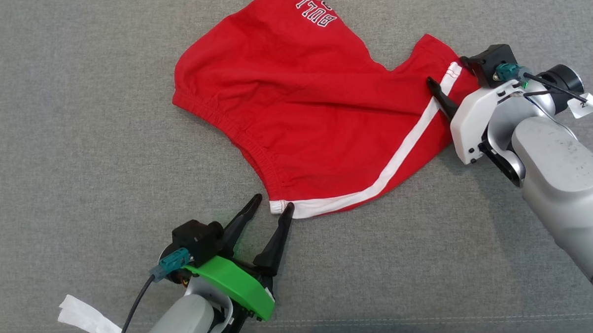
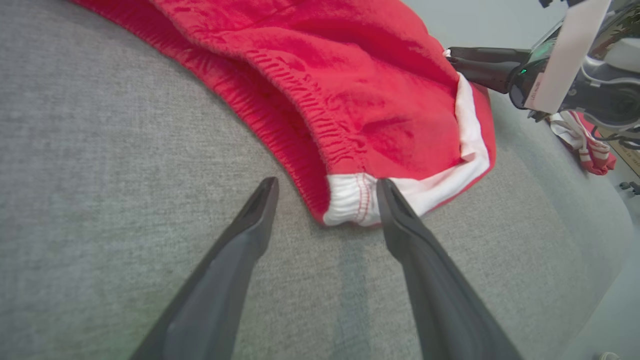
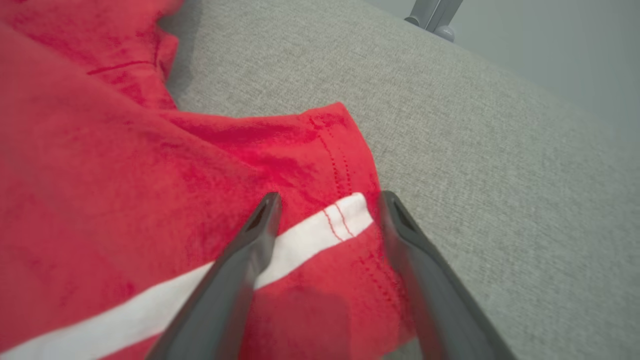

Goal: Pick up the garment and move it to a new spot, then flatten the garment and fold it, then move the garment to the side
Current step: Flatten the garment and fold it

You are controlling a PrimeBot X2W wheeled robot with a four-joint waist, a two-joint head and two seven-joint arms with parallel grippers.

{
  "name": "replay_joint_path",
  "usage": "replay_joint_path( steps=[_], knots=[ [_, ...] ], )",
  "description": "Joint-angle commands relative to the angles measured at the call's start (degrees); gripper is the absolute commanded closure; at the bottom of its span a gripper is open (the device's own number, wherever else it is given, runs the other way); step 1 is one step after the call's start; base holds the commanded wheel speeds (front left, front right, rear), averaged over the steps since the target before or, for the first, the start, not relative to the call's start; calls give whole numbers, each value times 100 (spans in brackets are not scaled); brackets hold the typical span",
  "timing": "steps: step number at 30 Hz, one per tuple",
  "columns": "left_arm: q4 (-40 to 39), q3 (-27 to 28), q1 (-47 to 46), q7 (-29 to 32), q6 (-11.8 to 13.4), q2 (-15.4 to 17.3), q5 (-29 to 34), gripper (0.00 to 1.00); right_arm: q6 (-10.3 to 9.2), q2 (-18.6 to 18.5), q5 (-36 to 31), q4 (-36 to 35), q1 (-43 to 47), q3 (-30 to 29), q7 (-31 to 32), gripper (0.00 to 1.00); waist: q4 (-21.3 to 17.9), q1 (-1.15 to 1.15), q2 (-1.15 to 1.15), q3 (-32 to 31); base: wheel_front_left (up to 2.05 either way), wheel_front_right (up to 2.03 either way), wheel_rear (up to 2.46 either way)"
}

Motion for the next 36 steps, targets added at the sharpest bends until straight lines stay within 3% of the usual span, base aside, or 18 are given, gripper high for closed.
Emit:
replay_joint_path(
  steps=[1, 12, 21, 26, 31, 35, 36],
  knots=[
    [-17, 14, -70, -25, 12, 32, 0, 0, -11, -48, 39, 13, -28, 18, -11, 0, -13, 0, 60, 9, 0, 0, 0],
    [-81, -122, -61, -40, 12, 74, -42, 0, -10, -101, 302, -18, 2, 293, -23, 0, -54, 0, 60, 65, 0, 0, 0],
    [-97, -157, 43, -41, 12, 122, -120, 51, -10, -184, 368, -104, 75, 325, -214, 0, -130, 0, 60, -14, 0, 0, 0],
    [-91, -166, 27, -43, 12, 126, -140, 62, -10, -195, 374, -60, 125, 293, -158, 6, -162, 0, 60, -5, 0, 0, 0],
    [-77, -200, -41, -43, 12, 146, -157, 65, -10, -144, 297, -23, 52, 375, -109, 9, -154, 0, 60, 28, 0, 0, 0],
    [-42, -224, -79, -45, 12, 141, -186, 70, -10, -107, 279, -13, -8, 447, -124, 21, -127, 0, 60, 27, 0, 0, 0],
    [-36, -226, -80, -45, 12, 136, -189, 73, -10, -106, 295, -15, -14, 462, -134, 33, -121, 0, 60, 25, 0, 0, 0]
  ],
)
